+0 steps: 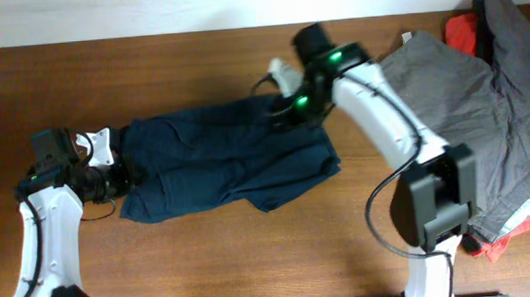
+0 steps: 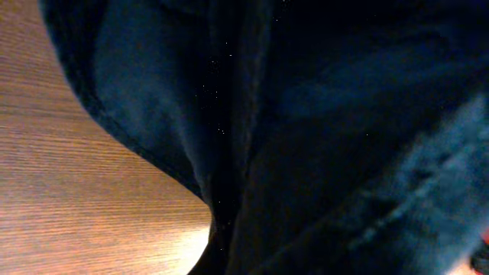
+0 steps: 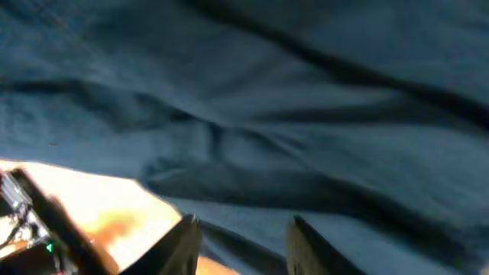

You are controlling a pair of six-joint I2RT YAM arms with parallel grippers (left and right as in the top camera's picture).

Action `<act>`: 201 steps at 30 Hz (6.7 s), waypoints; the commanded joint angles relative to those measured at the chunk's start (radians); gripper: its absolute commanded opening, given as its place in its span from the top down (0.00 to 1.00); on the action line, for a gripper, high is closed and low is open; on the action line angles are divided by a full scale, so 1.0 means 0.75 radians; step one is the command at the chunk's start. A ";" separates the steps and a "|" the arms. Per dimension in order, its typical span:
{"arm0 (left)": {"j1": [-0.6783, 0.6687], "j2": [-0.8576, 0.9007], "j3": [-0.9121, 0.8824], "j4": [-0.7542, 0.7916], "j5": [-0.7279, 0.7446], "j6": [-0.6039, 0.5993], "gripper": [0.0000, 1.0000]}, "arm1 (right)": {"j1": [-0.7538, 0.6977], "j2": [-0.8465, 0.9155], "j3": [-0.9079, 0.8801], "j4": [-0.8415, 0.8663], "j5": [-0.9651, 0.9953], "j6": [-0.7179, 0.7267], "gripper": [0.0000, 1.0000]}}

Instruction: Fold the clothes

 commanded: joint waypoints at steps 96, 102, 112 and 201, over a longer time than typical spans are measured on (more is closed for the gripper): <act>-0.919 -0.024 0.213 0.104 -0.245 -0.521 0.99 | 0.152 -0.005 -0.713 0.329 0.343 0.368 0.55; -0.979 -0.024 0.213 0.125 -0.260 -0.598 0.99 | 0.155 -0.005 -0.713 0.329 0.342 0.393 0.54; -0.980 -0.024 0.213 0.140 -0.269 -0.751 0.99 | 0.155 -0.005 -0.713 0.315 0.342 0.393 0.55; -0.852 0.646 0.230 -0.278 -0.375 -0.650 0.81 | -0.169 -0.314 -1.032 0.577 0.463 0.288 0.52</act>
